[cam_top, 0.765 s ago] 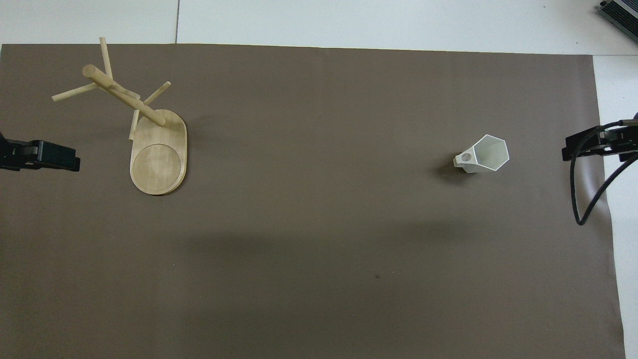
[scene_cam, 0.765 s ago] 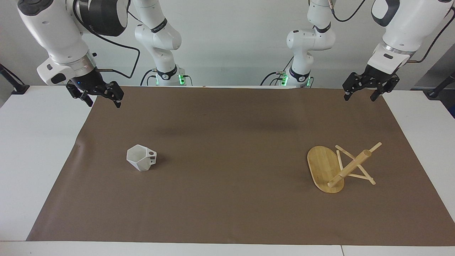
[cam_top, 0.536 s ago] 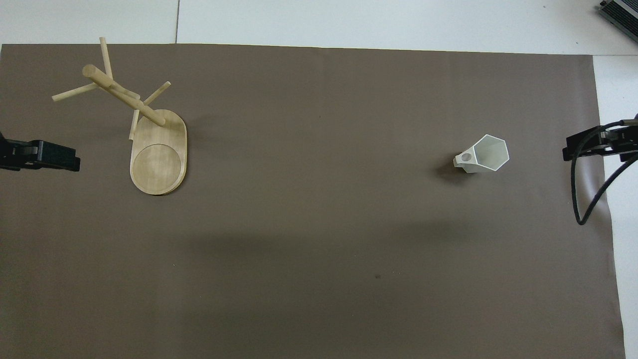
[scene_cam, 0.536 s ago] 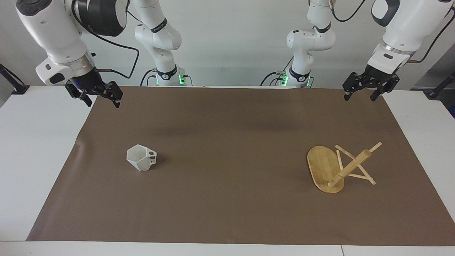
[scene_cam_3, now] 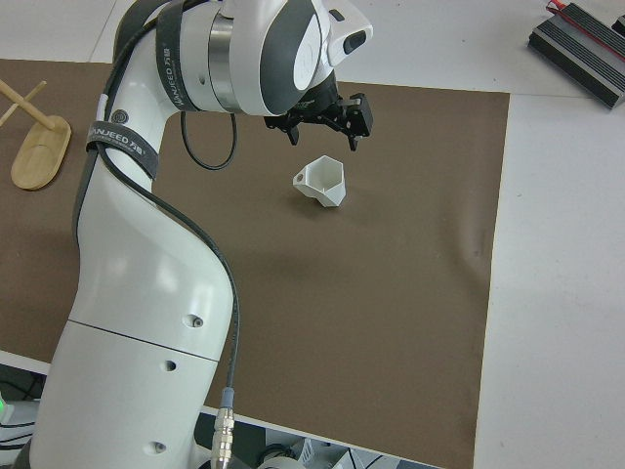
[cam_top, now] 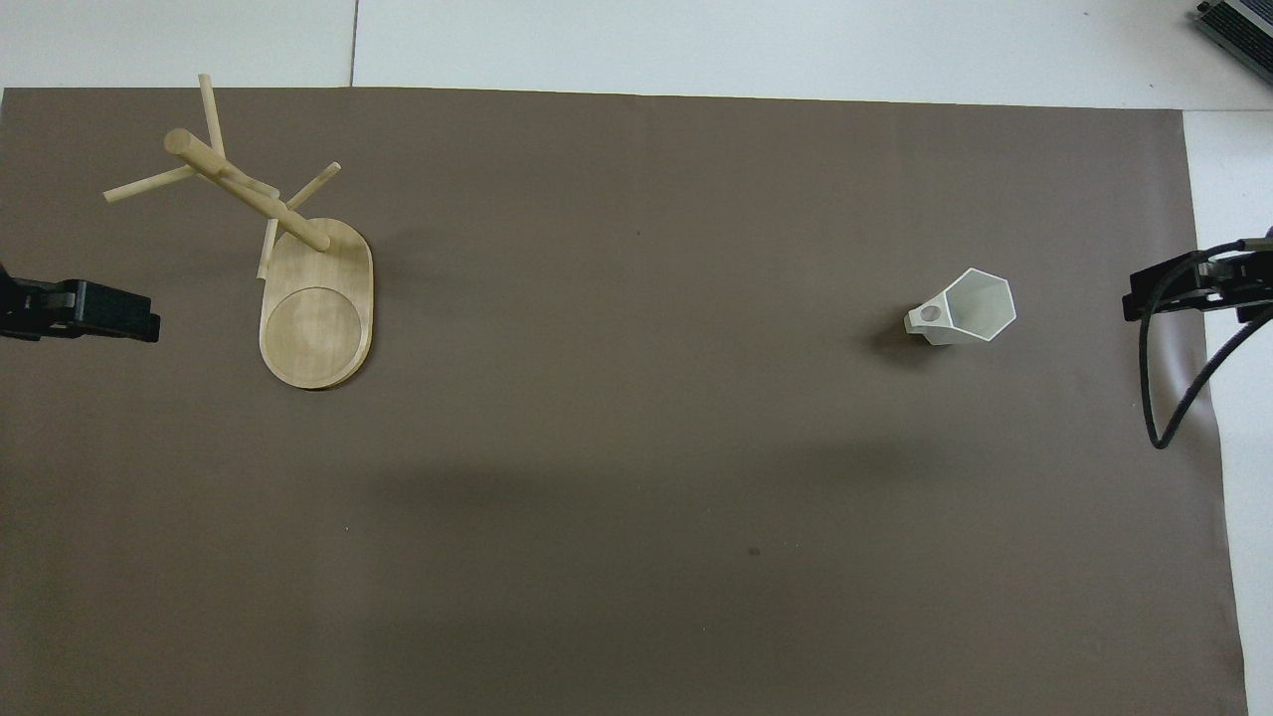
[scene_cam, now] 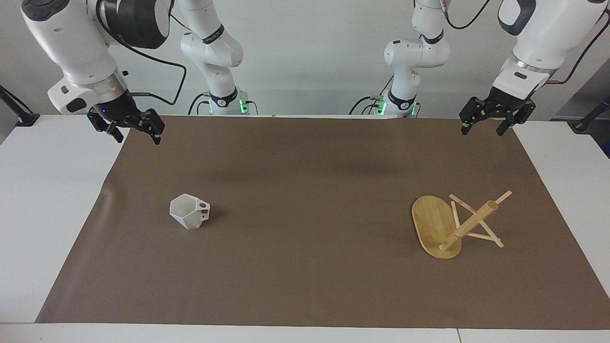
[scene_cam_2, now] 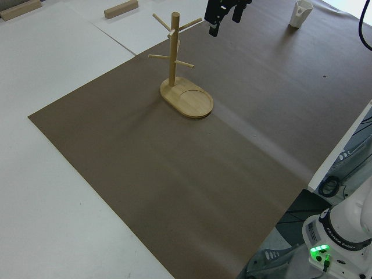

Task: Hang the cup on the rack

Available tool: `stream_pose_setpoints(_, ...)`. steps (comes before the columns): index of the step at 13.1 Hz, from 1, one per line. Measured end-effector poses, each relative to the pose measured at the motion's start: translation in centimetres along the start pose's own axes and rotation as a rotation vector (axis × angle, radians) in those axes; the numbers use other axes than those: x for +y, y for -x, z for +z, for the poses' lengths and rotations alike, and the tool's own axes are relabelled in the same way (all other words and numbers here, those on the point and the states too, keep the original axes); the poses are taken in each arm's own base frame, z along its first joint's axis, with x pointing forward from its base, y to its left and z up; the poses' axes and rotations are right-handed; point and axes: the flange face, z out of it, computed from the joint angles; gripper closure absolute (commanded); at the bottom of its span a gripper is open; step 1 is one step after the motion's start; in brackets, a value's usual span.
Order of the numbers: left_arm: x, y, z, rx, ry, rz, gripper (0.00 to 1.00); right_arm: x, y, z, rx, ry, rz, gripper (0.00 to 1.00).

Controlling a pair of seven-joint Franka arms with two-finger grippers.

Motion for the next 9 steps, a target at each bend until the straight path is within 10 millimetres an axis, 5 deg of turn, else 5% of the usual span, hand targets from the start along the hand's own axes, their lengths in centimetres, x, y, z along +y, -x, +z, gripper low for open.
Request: stream_pose_setpoints(9, 0.00, 0.00, 0.00, 0.000, 0.000, 0.000, 0.00, -0.41, -0.02, -0.03, 0.001, 0.000, -0.043, 0.00)
